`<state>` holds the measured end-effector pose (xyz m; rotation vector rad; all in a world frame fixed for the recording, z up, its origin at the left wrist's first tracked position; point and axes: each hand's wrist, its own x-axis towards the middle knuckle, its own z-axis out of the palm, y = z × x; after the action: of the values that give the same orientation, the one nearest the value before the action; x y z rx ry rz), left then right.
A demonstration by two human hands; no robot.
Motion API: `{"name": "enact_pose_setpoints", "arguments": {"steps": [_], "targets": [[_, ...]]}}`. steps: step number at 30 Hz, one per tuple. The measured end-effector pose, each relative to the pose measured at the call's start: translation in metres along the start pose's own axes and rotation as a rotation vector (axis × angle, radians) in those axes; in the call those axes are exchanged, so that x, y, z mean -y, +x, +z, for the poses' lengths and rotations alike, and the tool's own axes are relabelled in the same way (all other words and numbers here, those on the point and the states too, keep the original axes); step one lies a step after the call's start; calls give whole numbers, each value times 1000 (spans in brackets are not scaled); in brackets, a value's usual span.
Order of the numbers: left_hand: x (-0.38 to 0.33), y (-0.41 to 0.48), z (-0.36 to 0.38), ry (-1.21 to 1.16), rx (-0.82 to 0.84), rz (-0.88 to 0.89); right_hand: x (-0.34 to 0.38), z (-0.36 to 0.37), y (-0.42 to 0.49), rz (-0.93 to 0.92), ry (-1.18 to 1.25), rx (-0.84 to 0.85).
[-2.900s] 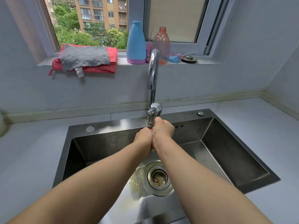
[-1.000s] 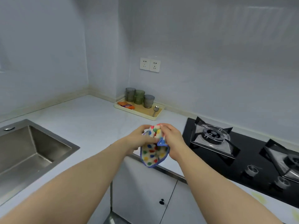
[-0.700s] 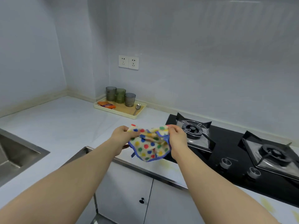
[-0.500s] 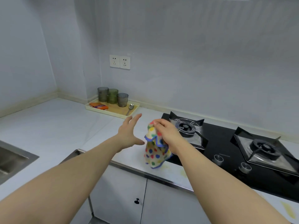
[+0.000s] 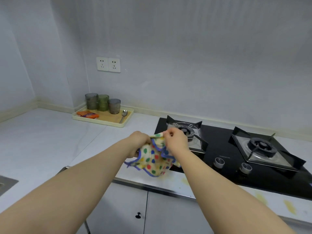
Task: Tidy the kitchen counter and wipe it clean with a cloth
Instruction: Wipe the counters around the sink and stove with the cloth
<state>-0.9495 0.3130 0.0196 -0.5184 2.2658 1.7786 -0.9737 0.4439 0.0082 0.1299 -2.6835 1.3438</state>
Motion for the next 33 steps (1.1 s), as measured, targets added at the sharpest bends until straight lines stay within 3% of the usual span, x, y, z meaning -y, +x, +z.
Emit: {"name": "enact_pose_setpoints", "arguments": {"steps": [3, 6, 9, 12, 15, 19, 21, 23, 25, 29, 33], "targets": [[-6, -2, 1, -408, 268, -140, 11, 7, 2, 228, 395, 136], [-7, 7, -3, -431, 266, -123, 14, 6, 4, 411, 671, 315], [-5, 19, -4, -370, 55, -89, 6, 5, 8, 354, 628, 300], [0, 24, -6, -392, 109, -122, -2, 4, 7, 303, 372, 345], [7, 31, -10, -472, 150, -163, -6, 4, 6, 395, 367, 490], [19, 50, -12, -543, 135, -173, -17, 17, 17, 323, 311, 290], [29, 63, -10, -338, 27, -120, -27, 29, 22, 279, 76, 174], [48, 78, -10, 278, -149, 8, -39, 42, 21, 260, -325, 159], [68, 85, -11, 786, -189, 104, -50, 57, 11, 224, -504, 121], [92, 99, -8, 883, -55, 145, -58, 93, -10, 99, -602, 111], [105, 104, -7, 919, -56, 91, -54, 141, -22, 200, -582, 236]]}}
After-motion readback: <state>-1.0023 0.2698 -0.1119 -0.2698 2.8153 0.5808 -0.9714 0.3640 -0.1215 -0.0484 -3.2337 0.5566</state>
